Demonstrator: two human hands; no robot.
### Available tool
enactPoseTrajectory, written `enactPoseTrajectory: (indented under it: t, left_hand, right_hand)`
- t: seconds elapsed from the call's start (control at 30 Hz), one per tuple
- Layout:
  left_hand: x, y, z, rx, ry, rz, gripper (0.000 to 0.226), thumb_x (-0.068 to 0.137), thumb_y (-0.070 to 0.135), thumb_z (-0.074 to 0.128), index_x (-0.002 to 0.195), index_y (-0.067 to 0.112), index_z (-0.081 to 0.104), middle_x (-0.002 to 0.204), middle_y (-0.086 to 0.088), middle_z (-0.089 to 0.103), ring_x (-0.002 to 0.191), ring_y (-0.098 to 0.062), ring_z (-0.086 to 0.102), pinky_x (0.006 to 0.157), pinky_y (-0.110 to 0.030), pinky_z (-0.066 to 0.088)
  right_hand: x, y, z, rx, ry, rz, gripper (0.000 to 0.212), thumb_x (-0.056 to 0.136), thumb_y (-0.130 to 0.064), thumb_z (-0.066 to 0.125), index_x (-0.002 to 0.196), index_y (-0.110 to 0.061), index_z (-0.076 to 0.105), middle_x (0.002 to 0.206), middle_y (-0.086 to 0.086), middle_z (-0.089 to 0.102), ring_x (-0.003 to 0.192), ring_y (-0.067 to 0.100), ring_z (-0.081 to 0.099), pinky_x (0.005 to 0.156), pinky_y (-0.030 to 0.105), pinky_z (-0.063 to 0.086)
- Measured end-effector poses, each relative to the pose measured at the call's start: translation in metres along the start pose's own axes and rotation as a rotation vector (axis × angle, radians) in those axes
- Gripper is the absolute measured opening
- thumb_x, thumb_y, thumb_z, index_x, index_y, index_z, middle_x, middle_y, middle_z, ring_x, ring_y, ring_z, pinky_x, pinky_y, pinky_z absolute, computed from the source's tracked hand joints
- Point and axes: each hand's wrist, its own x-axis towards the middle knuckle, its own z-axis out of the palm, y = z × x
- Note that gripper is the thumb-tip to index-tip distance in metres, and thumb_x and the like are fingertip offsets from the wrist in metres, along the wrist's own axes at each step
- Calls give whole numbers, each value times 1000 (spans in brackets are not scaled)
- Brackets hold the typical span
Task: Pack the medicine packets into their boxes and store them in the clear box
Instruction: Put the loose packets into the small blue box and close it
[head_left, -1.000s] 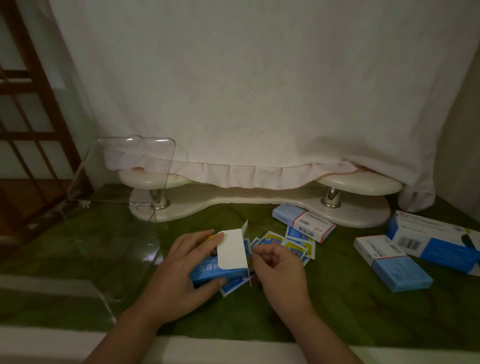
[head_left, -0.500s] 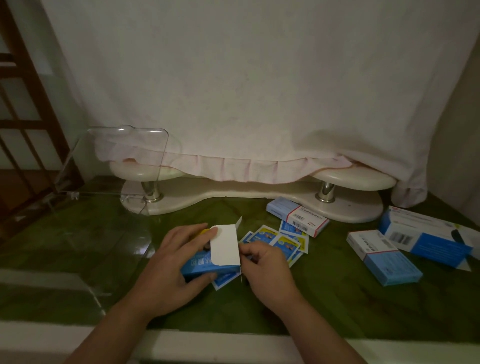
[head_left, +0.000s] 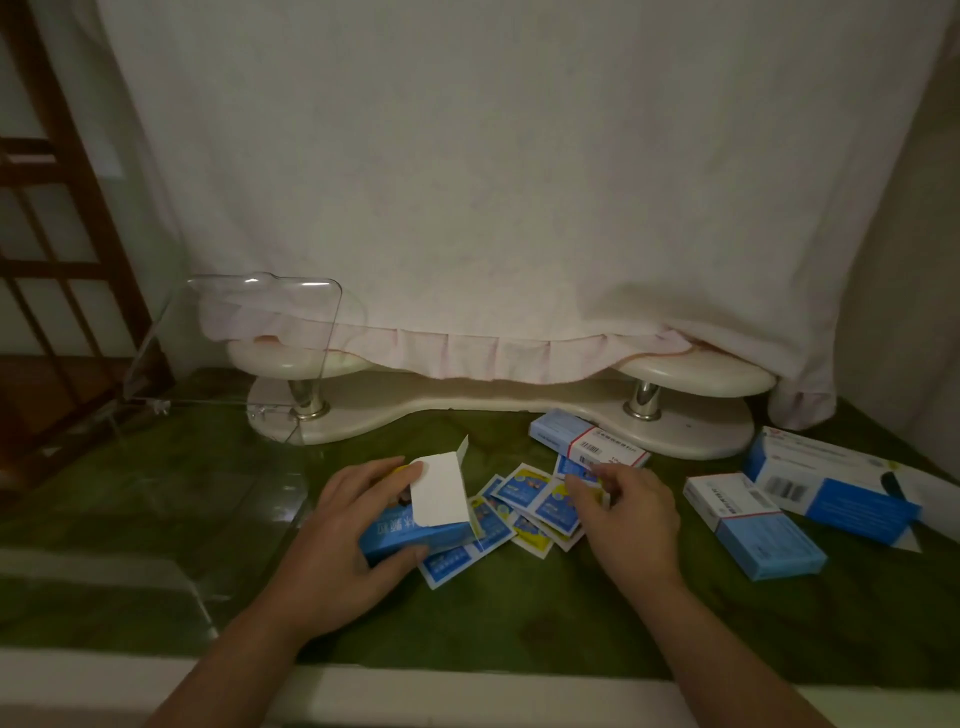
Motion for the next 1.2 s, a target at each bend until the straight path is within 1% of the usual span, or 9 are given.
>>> enactPoseTrajectory:
  t: [0.13, 0.3, 0.4, 0.57, 0.67, 0.8, 0.9, 1.0, 1.2]
  left_hand:
    - [0, -2, 1, -2, -3, -14, 78, 81, 46, 72, 145, 53, 27, 149, 28, 26, 139, 8, 17, 105, -23, 30]
    - [1, -2, 1, -3, 1, -1, 78, 81, 45, 73, 143, 56, 27, 147, 30, 27, 138, 9, 19, 102, -18, 28]
    - [1, -2, 1, 3, 0, 3, 79, 81, 43, 74, 141, 59, 25, 145, 34, 24, 138, 10, 18, 94, -12, 30]
    - [1, -1, 1, 15, -8, 3, 78, 81, 45, 73, 141, 59, 25, 147, 30, 26, 137, 10, 18, 101, -19, 29]
    - [1, 1, 1, 23, 0, 16, 76, 80, 52, 68, 144, 54, 28, 148, 26, 30, 137, 5, 22, 103, -20, 29]
    - [1, 1, 0, 17, 4, 6, 76, 81, 46, 72, 144, 50, 30, 148, 23, 31, 138, 3, 23, 105, -21, 29]
    - [1, 1, 0, 17, -1, 7, 75, 82, 46, 72, 145, 50, 31, 148, 23, 31, 138, 4, 22, 104, -19, 27]
    - [1, 1, 1, 25, -3, 3, 76, 82, 45, 73, 145, 49, 31, 148, 23, 31, 137, 5, 22, 104, -17, 26]
    - [1, 2, 1, 35, -9, 10, 77, 81, 44, 73, 145, 49, 30, 147, 25, 29, 137, 5, 22, 103, -17, 25]
  right_hand:
    - [-4, -8, 2, -245, -178, -84, 77, 73, -79, 55, 133, -31, 55, 137, -5, 46, 130, 19, 35, 105, 42, 29]
    - [-4, -8, 3, -282, -217, -110, 85, 64, -85, 56, 131, -34, 52, 135, -7, 44, 130, 18, 33, 106, 40, 26]
    - [-5, -9, 2, -214, -199, -116, 79, 63, -78, 66, 127, -35, 51, 130, -9, 46, 126, 16, 36, 104, 38, 29]
    - [-9, -6, 1, 15, -192, -118, 58, 71, -48, 81, 120, -38, 51, 126, -12, 51, 124, 12, 44, 102, 35, 39]
    - [-11, -5, -2, 355, -294, -91, 45, 82, -19, 77, 105, -48, 52, 123, -11, 57, 111, 9, 62, 82, 30, 60]
    - [-15, -5, -5, 663, -258, -50, 37, 89, -3, 67, 108, -33, 59, 113, -2, 69, 102, 11, 70, 78, 29, 61]
    - [-20, -12, -16, 793, -155, 39, 22, 89, -4, 67, 103, -21, 62, 100, -4, 72, 90, 11, 73, 60, 18, 56]
    - [-26, -16, -22, 928, -85, 189, 12, 89, -13, 68, 100, -16, 64, 89, 2, 74, 60, 10, 70, 40, 18, 46]
    - [-40, -28, -7, 877, -135, 252, 3, 92, -18, 66, 94, -16, 68, 79, 5, 74, 45, 4, 58, 39, 20, 42]
